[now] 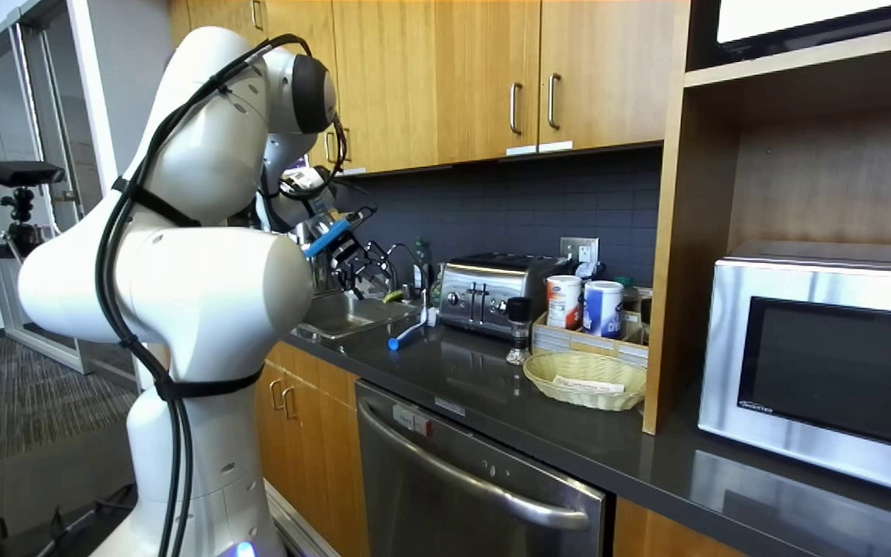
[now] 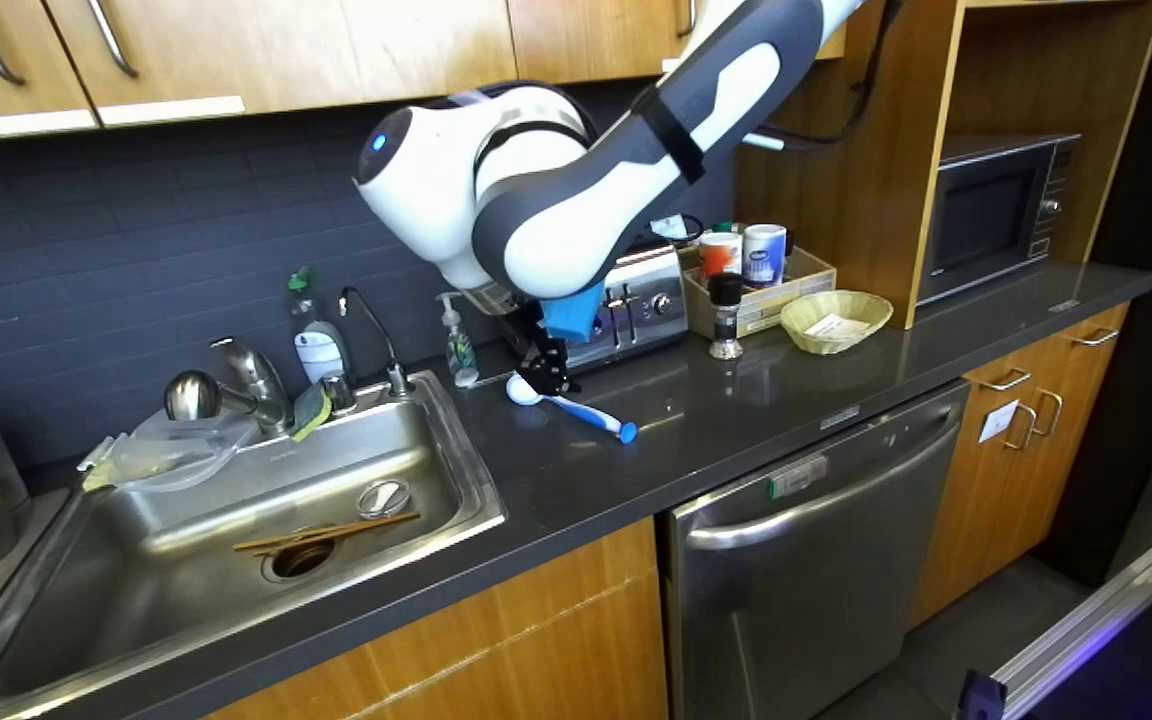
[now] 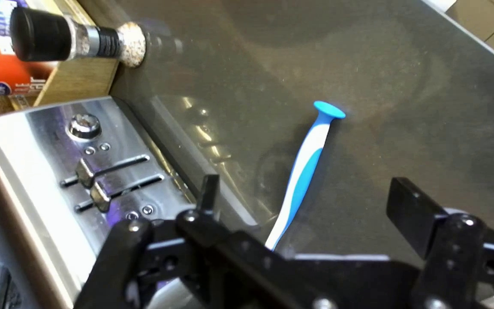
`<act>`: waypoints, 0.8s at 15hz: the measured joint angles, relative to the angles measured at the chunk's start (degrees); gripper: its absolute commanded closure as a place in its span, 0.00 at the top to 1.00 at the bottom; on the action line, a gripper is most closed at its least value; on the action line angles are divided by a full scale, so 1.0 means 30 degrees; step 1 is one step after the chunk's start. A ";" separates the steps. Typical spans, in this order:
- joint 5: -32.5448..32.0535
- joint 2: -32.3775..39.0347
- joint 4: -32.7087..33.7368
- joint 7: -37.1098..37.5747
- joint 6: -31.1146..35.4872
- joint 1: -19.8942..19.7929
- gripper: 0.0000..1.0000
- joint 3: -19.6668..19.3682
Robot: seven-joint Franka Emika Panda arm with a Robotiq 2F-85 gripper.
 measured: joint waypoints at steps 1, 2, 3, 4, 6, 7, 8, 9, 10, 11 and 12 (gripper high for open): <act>0.0445 -0.0343 -0.0273 0.0027 -0.0210 -0.0061 1.00 0.0024; 0.0846 -0.0722 -0.0578 0.0074 -0.0401 -0.0120 1.00 0.0047; 0.1204 -0.1121 -0.0890 0.0147 -0.0624 -0.0173 1.00 0.0055; 0.1529 -0.1534 -0.1203 0.0212 -0.0888 -0.0222 1.00 0.0062; 0.2110 -0.2398 -0.1852 0.0425 -0.1272 -0.0377 1.00 0.0091; 0.2363 -0.2817 -0.2190 0.0511 -0.1375 -0.0483 1.00 0.0113; 0.2613 -0.3226 -0.2541 0.0576 -0.1426 -0.0630 1.00 0.0146; 0.2874 -0.3627 -0.2913 0.0635 -0.1429 -0.0815 1.00 0.0193; 0.3108 -0.3992 -0.3291 0.0675 -0.1408 -0.1030 1.00 0.0237; 0.3342 -0.4350 -0.3683 0.0760 -0.1392 -0.1264 1.00 0.0276; 0.3601 -0.4702 -0.4098 0.0849 -0.1354 -0.1527 1.00 0.0324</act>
